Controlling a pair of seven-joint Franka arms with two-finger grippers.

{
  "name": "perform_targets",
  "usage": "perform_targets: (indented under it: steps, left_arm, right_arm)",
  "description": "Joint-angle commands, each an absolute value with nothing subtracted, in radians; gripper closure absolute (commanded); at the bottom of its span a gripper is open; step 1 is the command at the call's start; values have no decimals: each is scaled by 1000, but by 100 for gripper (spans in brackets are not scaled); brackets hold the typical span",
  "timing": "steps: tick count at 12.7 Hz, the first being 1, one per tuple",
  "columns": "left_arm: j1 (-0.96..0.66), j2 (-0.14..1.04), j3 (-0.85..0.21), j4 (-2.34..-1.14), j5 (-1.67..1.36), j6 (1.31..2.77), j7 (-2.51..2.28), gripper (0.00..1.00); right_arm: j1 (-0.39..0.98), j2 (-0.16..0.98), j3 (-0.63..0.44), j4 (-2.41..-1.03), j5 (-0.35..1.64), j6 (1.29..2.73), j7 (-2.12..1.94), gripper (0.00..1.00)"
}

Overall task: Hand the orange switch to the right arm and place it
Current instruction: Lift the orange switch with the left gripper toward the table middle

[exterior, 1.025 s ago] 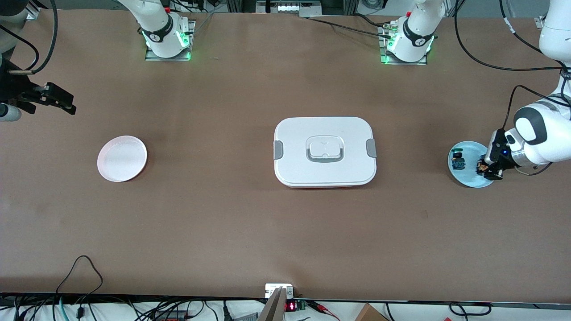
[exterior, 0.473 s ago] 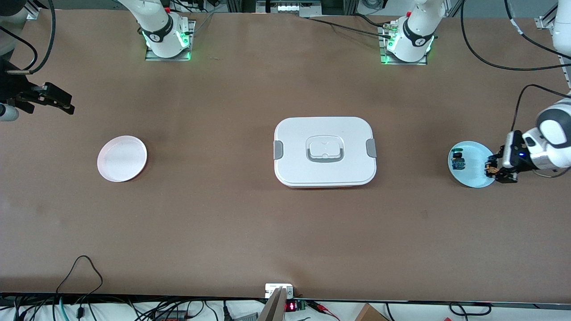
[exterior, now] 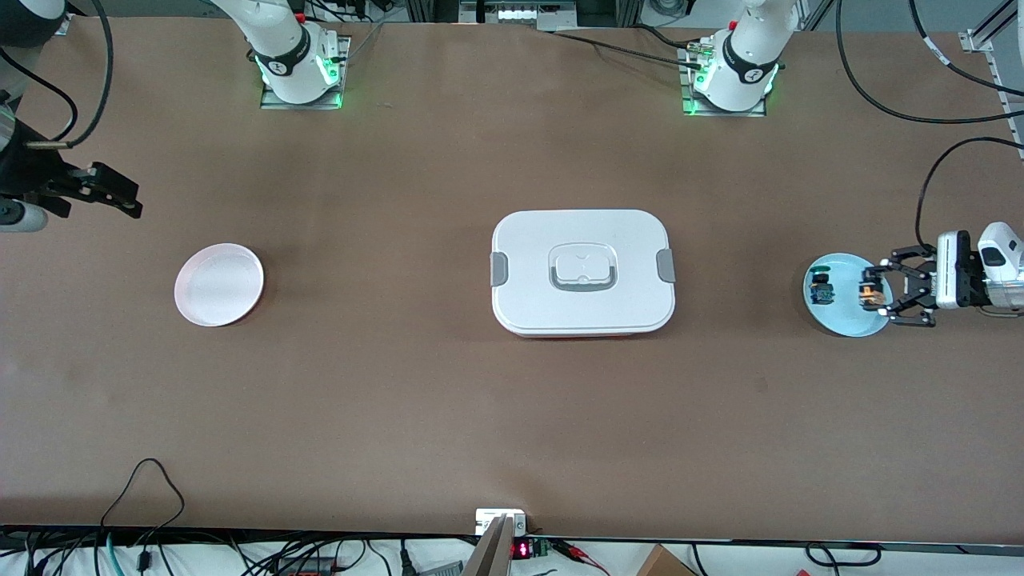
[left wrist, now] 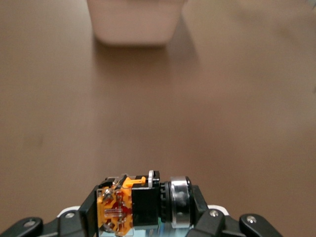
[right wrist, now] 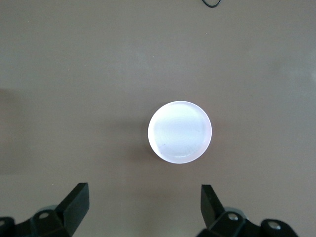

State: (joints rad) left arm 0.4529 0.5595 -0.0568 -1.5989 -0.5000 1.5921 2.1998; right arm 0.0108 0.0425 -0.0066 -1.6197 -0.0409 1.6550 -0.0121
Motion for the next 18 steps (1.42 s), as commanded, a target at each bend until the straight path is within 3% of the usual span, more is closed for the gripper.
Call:
perform_targets:
  steps: [1,4,7,10,12,14,18]
  left_arm:
    - [358,569,-57,-1559,-688,1366,2096,100]
    - [221,572,-58,-1559,-991,1223,1944,100]
    - [106,569,-121,-1548,-1233,1241,1895,100]
    - [-42,565,-143,-1549,-1414,1452,1858,100]
    - [-168,563,-144,-1554,-1549,1634,1852,100]
    - [-286,552,-144,-1554,-1658,1800,1829,100]
    - [-437,535,-144,-1548,-1808,1951,1764,100]
  right_arm:
    - [14,46,-3,-1598,-43,1652,-15,0]
    - [47,64,-2,-1597,-41,1649,-14,0]
    - [40,67,-9,-1589,-51,1648,-18,0]
    - [38,63,-17,-1591,-34,1608,-20,0]
    - [25,63,-20,-1589,133,1592,-26,0]
    - [28,63,-20,-1591,167,1572,-25,0]
    - [25,77,-20,-1592,383,1569,-26,0]
